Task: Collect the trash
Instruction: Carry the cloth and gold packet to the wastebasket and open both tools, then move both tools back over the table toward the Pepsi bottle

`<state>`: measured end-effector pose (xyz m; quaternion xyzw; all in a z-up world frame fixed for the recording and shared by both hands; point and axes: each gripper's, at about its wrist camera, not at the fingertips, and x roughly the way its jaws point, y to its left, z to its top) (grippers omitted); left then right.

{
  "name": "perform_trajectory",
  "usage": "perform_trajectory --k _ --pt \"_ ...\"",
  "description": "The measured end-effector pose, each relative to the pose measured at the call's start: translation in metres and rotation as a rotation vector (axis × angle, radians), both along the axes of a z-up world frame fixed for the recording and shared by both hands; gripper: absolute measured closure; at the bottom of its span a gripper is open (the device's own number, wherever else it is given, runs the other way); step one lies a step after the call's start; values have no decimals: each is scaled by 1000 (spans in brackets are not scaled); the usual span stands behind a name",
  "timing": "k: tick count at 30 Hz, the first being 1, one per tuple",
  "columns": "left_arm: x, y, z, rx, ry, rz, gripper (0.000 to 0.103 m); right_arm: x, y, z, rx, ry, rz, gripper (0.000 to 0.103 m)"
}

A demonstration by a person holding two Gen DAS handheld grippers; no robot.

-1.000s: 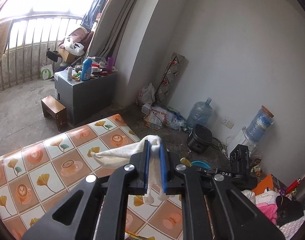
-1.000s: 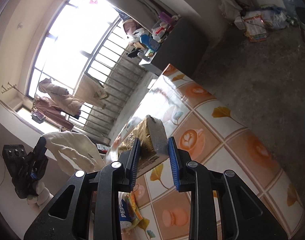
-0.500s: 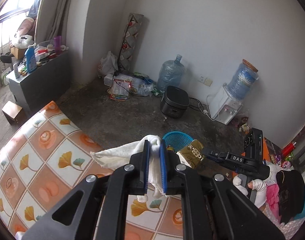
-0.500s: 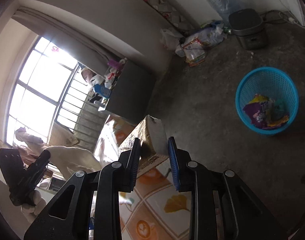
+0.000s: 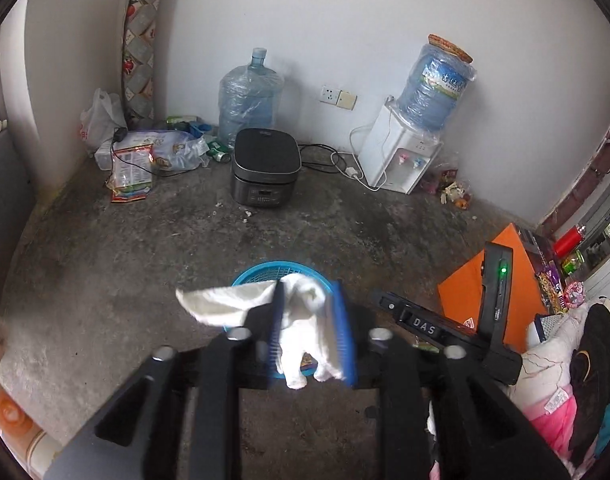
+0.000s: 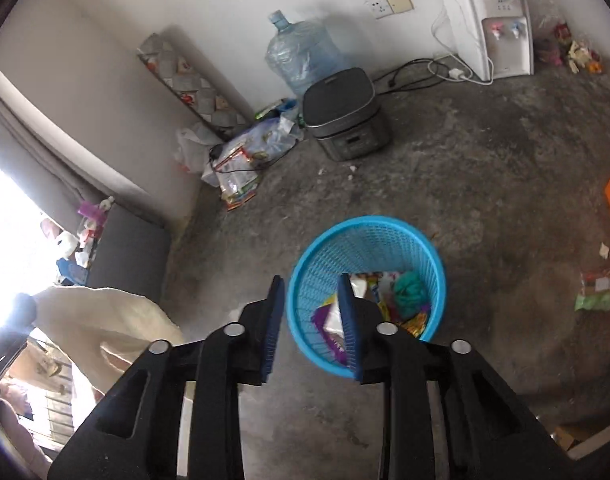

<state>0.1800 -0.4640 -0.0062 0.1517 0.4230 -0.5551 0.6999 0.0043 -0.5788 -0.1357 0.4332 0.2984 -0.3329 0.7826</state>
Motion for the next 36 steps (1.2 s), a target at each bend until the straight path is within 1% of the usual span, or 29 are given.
perform_trajectory --k 1,3,4,6,8,10,12,15,16,17,19,20,21,24,25,27,30,32,36 --pt "2 -7 -10 3 5 19 40 0 -8 -11 4 19 -25 48" --pt "6 -14 -27 9 19 65 40 -3 -17 -31 32 52 -54 48" --pt "9 -13 -33 15 42 78 40 -8 -18 -37 47 63 -71 48" --pt "12 -5 -39 10 82 86 40 -21 -13 -41 68 31 -82 48" --pt "12 4 -39 14 64 84 40 -28 -9 -40 56 25 -75 48" --pt "11 13 -33 14 47 82 40 -31 -4 -36 46 22 -72 48" --pt "10 25 -23 -3 41 91 40 -31 0 -29 34 14 -70 48" --pt "6 50 2 -42 23 96 40 -30 15 -6 -31 -6 -50 48" --pt "4 60 12 -59 5 98 37 -29 21 4 -58 -16 -38 46" --pt "2 72 22 -76 -16 101 35 -27 27 13 -88 -26 -26 44" --pt "-3 97 46 -113 -63 112 27 -26 45 34 -159 -55 8 35" --pt "-5 111 57 -126 -91 124 25 -25 55 45 -198 -66 23 33" --pt "-7 125 67 -136 -114 139 20 -25 65 56 -236 -80 40 29" --pt "-10 172 94 -147 -180 223 10 -22 97 84 -333 -118 100 20" --pt "-10 190 103 -157 -202 259 8 -21 108 93 -366 -130 124 16" --pt "-9 225 118 -184 -224 321 8 -18 130 109 -435 -147 170 11" --pt "-7 284 137 -211 -241 422 8 -13 161 130 -514 -183 237 8" --pt "-8 325 144 -220 -236 478 8 -7 181 139 -525 -219 323 8" --pt "-18 415 149 -227 -243 633 8 10 219 149 -461 -289 548 8"
